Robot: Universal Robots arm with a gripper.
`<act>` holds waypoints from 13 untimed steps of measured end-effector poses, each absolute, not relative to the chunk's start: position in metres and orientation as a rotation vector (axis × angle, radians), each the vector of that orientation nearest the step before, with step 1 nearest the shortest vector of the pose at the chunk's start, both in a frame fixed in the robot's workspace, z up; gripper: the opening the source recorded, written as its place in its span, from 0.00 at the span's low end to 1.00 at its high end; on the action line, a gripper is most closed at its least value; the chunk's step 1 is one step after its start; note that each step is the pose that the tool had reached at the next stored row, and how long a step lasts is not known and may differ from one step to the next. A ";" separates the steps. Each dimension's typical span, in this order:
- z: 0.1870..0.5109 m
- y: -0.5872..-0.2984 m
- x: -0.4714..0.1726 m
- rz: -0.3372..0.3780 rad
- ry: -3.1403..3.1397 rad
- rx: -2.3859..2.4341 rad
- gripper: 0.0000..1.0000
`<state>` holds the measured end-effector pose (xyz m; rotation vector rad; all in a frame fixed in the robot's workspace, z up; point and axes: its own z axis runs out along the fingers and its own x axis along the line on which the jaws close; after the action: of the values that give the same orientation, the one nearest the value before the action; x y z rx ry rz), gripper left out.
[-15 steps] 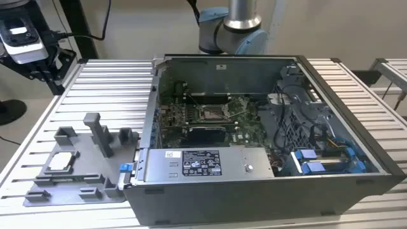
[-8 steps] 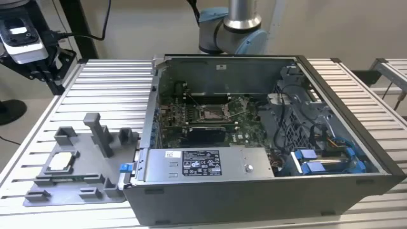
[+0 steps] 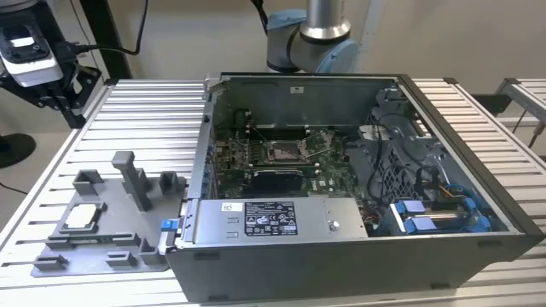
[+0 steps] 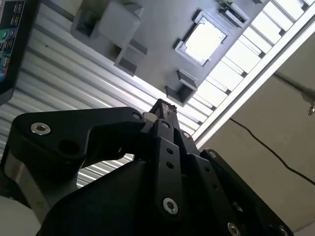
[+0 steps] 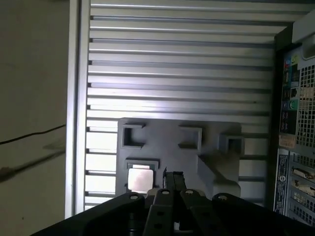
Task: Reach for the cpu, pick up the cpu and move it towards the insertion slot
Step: 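Reach for the cpu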
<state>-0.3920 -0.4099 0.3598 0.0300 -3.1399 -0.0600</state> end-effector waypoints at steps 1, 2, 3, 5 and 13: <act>0.360 -0.411 -0.392 -0.060 -3.140 0.030 0.00; 0.360 -0.413 -0.392 -0.060 -3.140 0.030 0.00; 0.360 -0.415 -0.393 -0.060 -3.140 0.030 0.00; 0.360 -0.421 -0.394 -0.060 -3.140 0.030 0.00; 0.359 -0.445 -0.402 -0.060 -3.140 0.030 0.00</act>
<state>-0.4023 -0.4448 0.3592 0.0300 -3.1400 -0.0601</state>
